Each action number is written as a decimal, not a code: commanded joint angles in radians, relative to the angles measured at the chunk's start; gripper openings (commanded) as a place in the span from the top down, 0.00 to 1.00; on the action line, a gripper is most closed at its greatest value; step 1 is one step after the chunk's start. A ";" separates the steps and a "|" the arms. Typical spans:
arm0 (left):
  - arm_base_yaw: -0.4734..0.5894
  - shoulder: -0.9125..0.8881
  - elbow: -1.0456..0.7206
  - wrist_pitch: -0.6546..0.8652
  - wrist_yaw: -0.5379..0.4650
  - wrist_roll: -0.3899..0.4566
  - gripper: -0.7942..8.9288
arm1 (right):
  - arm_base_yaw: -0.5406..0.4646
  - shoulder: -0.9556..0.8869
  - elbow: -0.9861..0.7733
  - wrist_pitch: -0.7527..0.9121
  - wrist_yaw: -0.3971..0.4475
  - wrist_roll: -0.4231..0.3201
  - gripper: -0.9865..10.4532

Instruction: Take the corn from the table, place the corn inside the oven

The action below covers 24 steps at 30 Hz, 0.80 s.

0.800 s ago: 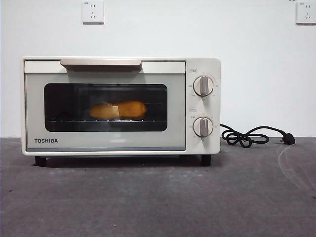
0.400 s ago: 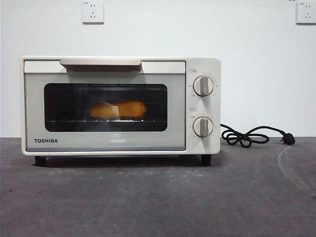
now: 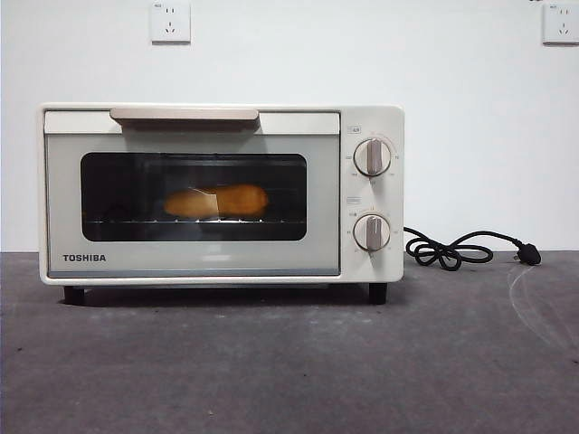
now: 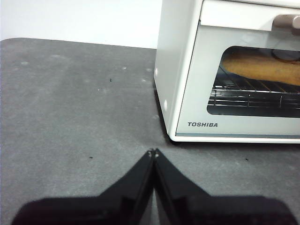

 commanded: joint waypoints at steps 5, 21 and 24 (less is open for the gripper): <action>0.003 0.000 -0.008 0.007 0.005 -0.005 0.92 | -0.037 -0.034 -0.012 -0.024 0.038 -0.099 0.92; 0.003 0.000 -0.008 0.007 0.005 -0.005 0.92 | -0.479 -0.476 -0.641 0.454 -0.097 0.003 0.92; 0.003 0.000 -0.008 0.007 0.005 -0.005 0.92 | -0.479 -0.555 -0.754 0.552 -0.093 0.000 0.92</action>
